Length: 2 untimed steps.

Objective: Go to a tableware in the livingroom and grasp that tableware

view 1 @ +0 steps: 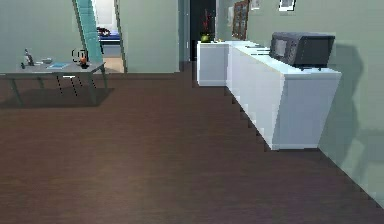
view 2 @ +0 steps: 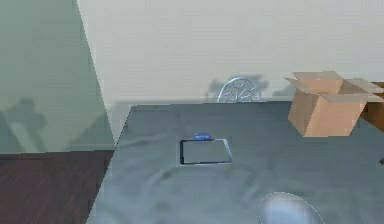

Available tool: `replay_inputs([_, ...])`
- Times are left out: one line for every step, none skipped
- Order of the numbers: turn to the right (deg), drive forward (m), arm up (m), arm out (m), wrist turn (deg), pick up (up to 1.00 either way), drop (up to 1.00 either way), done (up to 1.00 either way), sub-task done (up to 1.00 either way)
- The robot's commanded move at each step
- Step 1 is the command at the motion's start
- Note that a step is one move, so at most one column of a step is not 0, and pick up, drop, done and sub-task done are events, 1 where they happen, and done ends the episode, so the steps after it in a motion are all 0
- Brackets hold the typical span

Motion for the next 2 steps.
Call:
replay_inputs([33.0, 0.0, 0.0, 0.0, 0.0, 0.0, 0.0, 0.0, 0.0])
replay_inputs([0.0, 0.0, 0.5, 0.0, 0.0, 0.0, 0.0, 0.0, 0.0])
